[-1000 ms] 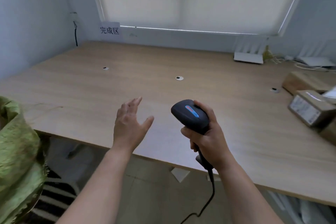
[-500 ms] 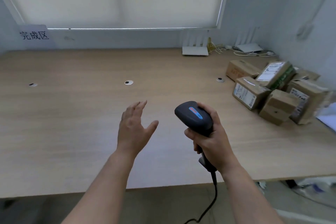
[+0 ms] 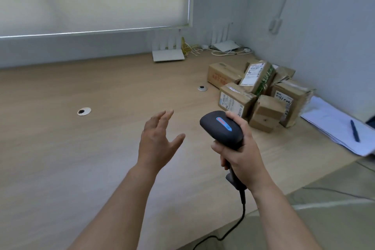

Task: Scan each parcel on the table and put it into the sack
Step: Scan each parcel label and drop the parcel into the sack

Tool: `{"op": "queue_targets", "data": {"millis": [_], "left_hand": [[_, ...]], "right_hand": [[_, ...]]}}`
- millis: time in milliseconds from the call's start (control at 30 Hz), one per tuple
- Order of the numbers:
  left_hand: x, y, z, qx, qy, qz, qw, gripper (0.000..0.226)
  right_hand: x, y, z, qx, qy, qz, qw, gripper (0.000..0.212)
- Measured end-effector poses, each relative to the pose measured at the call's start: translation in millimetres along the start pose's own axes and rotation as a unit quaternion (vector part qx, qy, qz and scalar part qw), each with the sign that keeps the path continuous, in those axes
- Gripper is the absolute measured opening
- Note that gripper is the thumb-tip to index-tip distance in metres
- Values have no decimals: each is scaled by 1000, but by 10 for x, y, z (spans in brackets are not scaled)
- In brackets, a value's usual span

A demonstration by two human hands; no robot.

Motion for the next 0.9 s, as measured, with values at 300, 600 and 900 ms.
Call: {"op": "queue_targets", "data": {"millis": [300,600,900], "left_hand": [[705,-444,680,-42,2,48,998,71],[1770,-914,1557,-85,-18,73,994,74],[2497,-1235,2365,-128,-59,65,988,86]], "right_hand": [[58,-396,-852,43,12,-7,999,74],[12,-890,-2059,71,10,-4,997,72],[107,-1238,-3002,75,5,12,997,69]]}}
Point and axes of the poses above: each hand's wrist, its own y-axis away from the middle knuckle, its own z-axis out of the palm, x = y × z, the point moved 3 cm from there along -y, towards the middle knuckle, and after that the axes turned 10 degrees about -y, right-handed, at the moved point
